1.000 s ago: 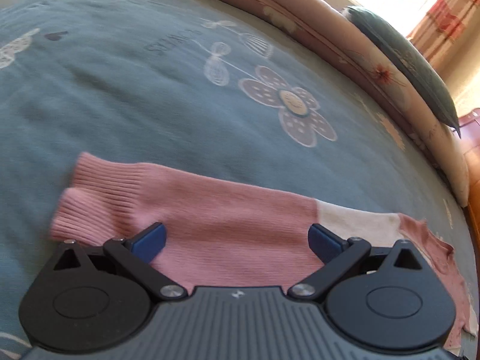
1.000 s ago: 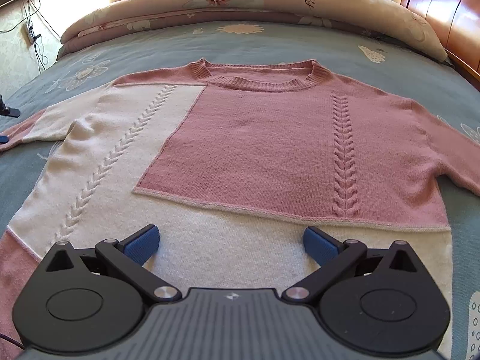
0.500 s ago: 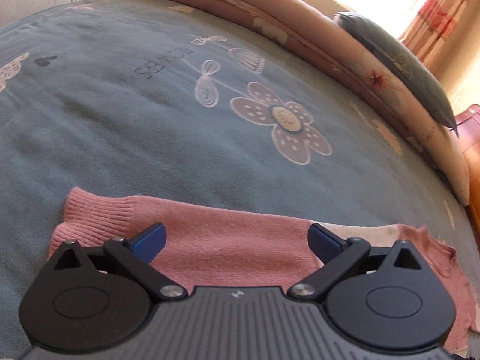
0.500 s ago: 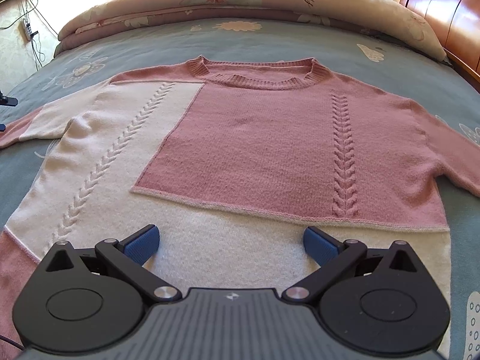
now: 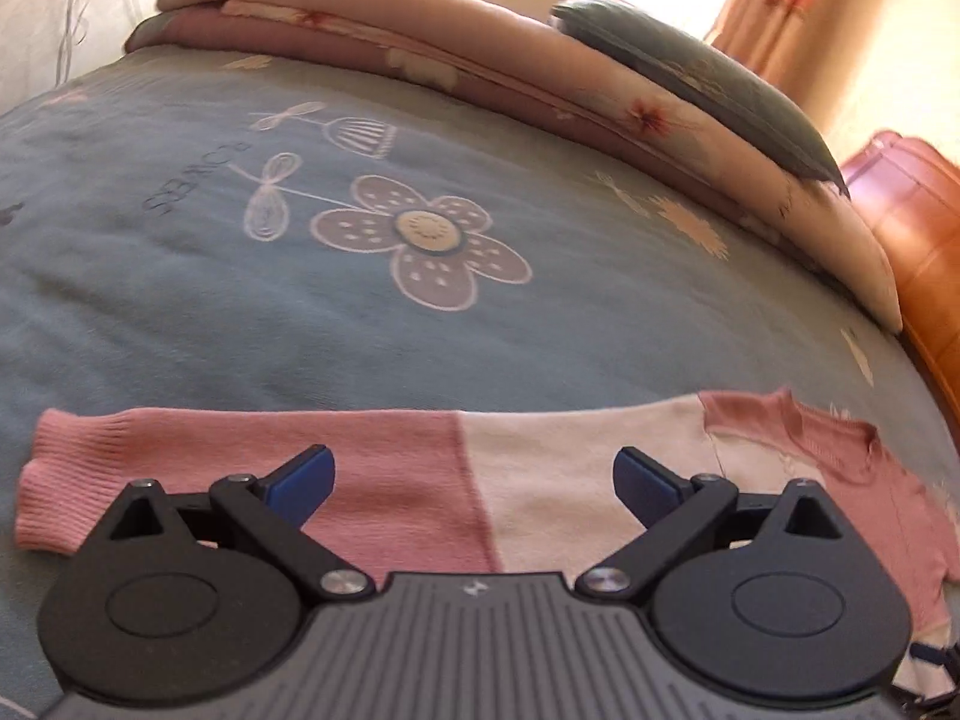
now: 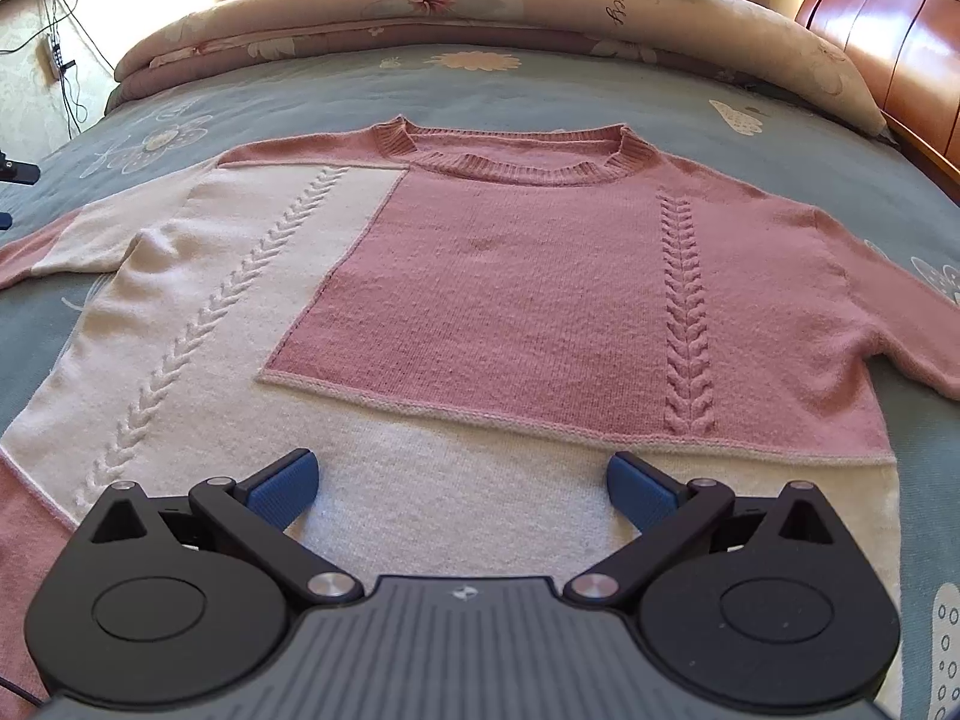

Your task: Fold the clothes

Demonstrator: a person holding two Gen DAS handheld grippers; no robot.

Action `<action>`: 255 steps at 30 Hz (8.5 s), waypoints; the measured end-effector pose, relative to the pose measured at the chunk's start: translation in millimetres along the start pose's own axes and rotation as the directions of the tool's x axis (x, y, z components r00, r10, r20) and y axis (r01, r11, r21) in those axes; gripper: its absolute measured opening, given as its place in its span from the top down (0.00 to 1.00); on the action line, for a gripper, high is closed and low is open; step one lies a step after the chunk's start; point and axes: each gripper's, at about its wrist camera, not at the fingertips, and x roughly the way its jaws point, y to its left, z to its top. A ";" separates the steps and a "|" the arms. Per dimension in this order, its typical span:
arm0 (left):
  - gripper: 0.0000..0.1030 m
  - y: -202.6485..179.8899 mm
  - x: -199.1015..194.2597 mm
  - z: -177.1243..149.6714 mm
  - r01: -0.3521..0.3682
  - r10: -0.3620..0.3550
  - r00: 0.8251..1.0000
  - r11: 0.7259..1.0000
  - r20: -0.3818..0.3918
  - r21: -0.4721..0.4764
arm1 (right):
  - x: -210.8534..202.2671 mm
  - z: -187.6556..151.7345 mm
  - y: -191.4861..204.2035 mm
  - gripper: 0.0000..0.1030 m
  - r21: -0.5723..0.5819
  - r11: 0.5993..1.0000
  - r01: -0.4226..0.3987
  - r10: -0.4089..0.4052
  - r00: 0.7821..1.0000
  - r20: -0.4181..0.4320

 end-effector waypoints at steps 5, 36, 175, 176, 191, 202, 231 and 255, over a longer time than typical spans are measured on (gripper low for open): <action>0.04 -32.3 15.1 -28.5 -0.062 0.067 0.997 0.989 -0.037 0.138 | 0.2 -0.1 -0.1 0.00 -0.009 1.000 0.000 0.000 1.000 0.000; 0.04 -278.0 -45.0 -188.8 0.076 -0.051 0.996 0.901 -0.069 0.427 | -72.8 -65.8 -90.8 0.00 0.058 0.997 0.053 -0.053 0.999 -0.001; 0.01 -276.9 -97.7 -290.9 0.068 -0.053 0.998 0.867 -0.044 0.494 | -110.2 -121.7 -48.7 0.00 -0.105 0.992 0.065 -0.065 0.998 0.003; 0.01 -271.7 -98.8 -290.9 0.080 -0.060 0.997 0.878 -0.057 0.472 | -111.3 -125.6 -53.5 0.00 -0.081 0.995 0.051 -0.050 0.999 0.010; 0.01 -297.0 -91.2 -261.1 0.081 -0.076 0.997 0.860 -0.029 0.504 | -116.5 -146.0 -63.9 0.00 -0.025 0.999 0.035 -0.033 0.996 0.089; 0.01 -258.0 -95.0 -278.5 0.065 -0.040 0.997 0.889 -0.065 0.454 | -119.0 -156.6 -63.2 0.00 -0.031 0.999 0.035 -0.030 0.987 0.159; 0.01 -256.8 -82.3 -250.5 0.179 -0.161 0.984 0.926 -0.082 0.333 | -119.6 -163.6 -63.1 0.00 -0.032 0.999 0.034 -0.026 0.978 0.207; 0.01 -266.4 -110.5 -294.1 0.137 -0.100 0.990 0.853 -0.100 0.504 | -119.3 -165.4 -62.9 0.00 -0.032 0.999 0.035 -0.027 0.973 0.227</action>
